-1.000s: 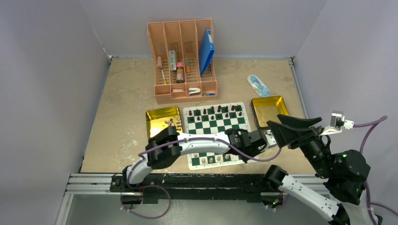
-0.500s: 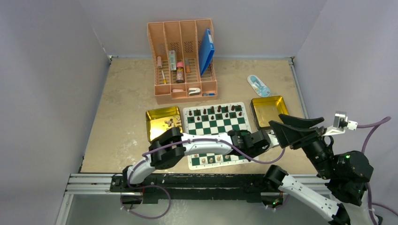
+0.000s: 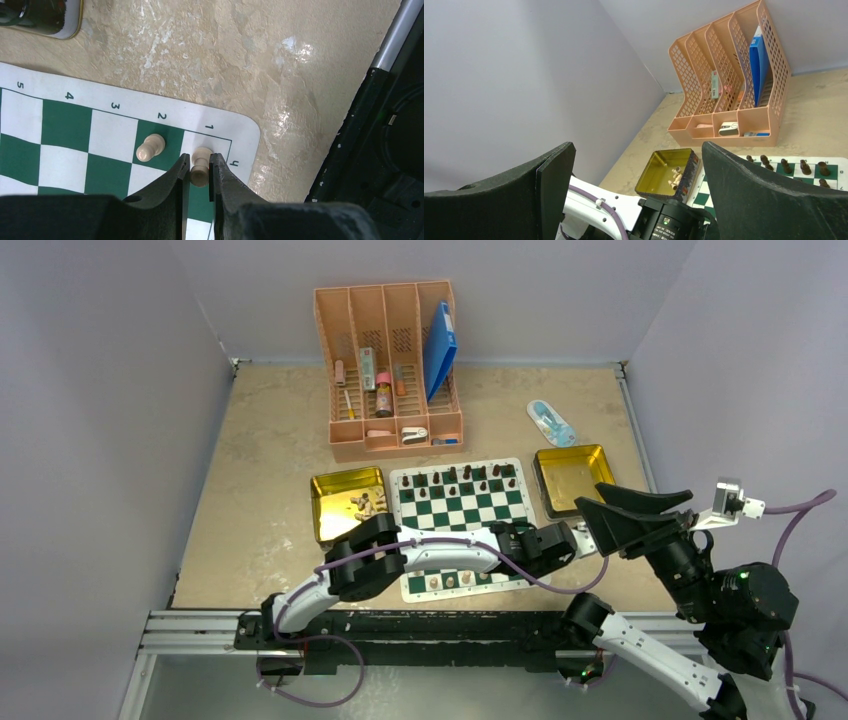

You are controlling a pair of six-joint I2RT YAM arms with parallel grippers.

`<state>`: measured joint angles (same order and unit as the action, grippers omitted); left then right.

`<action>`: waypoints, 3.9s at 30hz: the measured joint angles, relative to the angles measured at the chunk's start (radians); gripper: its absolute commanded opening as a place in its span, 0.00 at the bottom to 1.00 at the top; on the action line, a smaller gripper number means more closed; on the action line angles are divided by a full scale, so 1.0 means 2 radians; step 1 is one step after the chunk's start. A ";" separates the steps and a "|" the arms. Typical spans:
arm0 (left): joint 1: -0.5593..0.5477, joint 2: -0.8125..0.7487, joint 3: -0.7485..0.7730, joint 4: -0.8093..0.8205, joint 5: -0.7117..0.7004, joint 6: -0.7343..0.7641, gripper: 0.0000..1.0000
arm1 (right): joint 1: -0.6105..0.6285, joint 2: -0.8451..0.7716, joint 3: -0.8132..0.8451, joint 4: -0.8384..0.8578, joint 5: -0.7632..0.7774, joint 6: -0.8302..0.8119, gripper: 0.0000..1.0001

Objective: Set up the chess pieces on the board
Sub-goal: Place the chess piece on the chessboard, then pick up the chess piece from the storage box.

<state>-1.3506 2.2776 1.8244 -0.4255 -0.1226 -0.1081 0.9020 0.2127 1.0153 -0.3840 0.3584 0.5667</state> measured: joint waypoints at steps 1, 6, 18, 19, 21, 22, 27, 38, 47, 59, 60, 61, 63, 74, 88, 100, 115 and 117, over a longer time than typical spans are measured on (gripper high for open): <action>0.000 0.000 0.000 0.001 -0.001 0.000 0.11 | 0.000 0.000 0.000 0.000 0.000 0.000 0.98; 0.000 0.000 0.000 0.003 -0.001 0.000 0.11 | 0.000 0.001 0.001 -0.002 0.000 -0.001 0.98; 0.001 0.000 0.000 -0.010 -0.002 -0.002 0.21 | 0.000 0.000 0.001 -0.004 0.009 0.001 0.98; 0.001 0.000 0.000 -0.010 -0.002 -0.002 0.24 | 0.000 0.000 0.001 -0.004 0.009 0.001 0.98; 0.001 0.000 0.000 -0.010 -0.002 -0.002 0.27 | 0.000 0.000 0.000 -0.003 0.009 0.001 0.98; 0.001 0.001 0.000 -0.010 -0.002 -0.002 0.28 | 0.000 0.000 0.000 -0.003 0.009 0.001 0.98; 0.001 0.002 0.000 -0.012 0.004 -0.003 0.38 | 0.000 0.000 0.000 -0.003 0.009 0.001 0.98; 0.003 -0.003 -0.002 -0.012 0.020 -0.007 0.49 | 0.000 -0.004 -0.012 -0.003 0.010 0.001 0.99; 0.041 -0.123 -0.088 0.016 0.039 -0.026 0.62 | 0.000 -0.008 -0.034 -0.004 0.009 0.008 0.98; 0.165 -0.308 -0.218 0.030 0.015 -0.087 0.68 | 0.001 0.041 -0.064 0.016 0.009 0.008 0.99; 0.175 -0.320 -0.228 0.028 0.017 -0.097 0.69 | 0.001 0.053 -0.068 0.019 0.009 0.009 0.99; 0.189 -0.335 -0.240 0.022 0.023 -0.109 0.69 | 0.001 0.064 -0.073 0.023 0.009 0.009 0.99; 0.227 -0.363 -0.260 0.007 0.035 -0.132 0.70 | 0.001 0.083 -0.086 0.030 0.006 0.011 0.99; 0.403 -0.516 -0.388 -0.063 0.000 -0.175 0.51 | 0.002 0.210 -0.121 0.072 -0.030 0.012 0.92; 0.413 -0.378 -0.346 -0.102 -0.024 -0.146 0.29 | 0.002 0.216 -0.152 0.141 -0.082 0.011 0.80; 0.413 -0.318 -0.336 -0.100 -0.047 -0.137 0.28 | 0.003 0.179 -0.154 0.142 -0.093 0.004 0.81; 0.413 -0.273 -0.335 -0.082 -0.051 -0.124 0.29 | 0.003 0.160 -0.154 0.132 -0.093 -0.002 0.81; 0.413 -0.271 -0.335 -0.080 -0.051 -0.124 0.29 | 0.003 0.158 -0.154 0.131 -0.093 -0.002 0.82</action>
<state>-0.5240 1.7348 1.1542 -0.5850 -0.2237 -0.3553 0.9077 0.5289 0.7067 -0.1226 0.1734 0.5636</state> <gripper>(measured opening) 0.292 0.810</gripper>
